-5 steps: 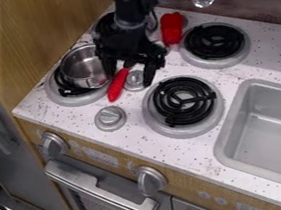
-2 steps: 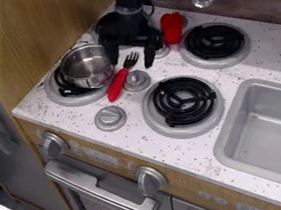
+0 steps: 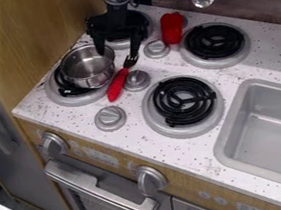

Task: Move the silver pot to the lower right burner

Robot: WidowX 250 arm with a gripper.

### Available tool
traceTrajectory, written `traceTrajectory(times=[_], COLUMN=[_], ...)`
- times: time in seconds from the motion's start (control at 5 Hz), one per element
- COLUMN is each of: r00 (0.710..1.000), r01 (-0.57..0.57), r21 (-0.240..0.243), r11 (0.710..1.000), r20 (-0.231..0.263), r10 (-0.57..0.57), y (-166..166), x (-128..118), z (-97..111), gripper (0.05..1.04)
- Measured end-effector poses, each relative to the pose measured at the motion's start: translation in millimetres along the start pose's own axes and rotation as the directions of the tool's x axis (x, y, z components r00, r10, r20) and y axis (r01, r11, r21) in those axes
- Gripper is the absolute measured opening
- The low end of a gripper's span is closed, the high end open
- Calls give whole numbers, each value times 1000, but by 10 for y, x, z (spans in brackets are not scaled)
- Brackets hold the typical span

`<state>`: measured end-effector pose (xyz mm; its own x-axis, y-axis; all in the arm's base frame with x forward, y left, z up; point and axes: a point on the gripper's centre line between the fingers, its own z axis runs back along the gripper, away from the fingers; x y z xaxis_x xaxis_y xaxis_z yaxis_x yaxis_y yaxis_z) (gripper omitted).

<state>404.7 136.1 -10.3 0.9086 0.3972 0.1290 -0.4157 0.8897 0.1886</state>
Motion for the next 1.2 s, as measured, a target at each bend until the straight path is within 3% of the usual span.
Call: traceTrajectory(times=[0.2,0.4,0.6,0.8,1.0,1.2], r00=[994,989,994,995,997,986], r01=[13,-1,36,60,69,164], r21=[43,-11,-19,-25,-69,-110], r11=[999,1000,999,998,995,980], r20=[-113,-150,-100,-81,-34,30], r10=[-8,-1,-37,-62,-72,-161], y=[-19,-19,-47,-132,-292,-434], x=[-37,-85,-131,-197,-251,-469], z=[-351,-407,-412,-358,-162,129], gripper=[984,933,653,367,151,77])
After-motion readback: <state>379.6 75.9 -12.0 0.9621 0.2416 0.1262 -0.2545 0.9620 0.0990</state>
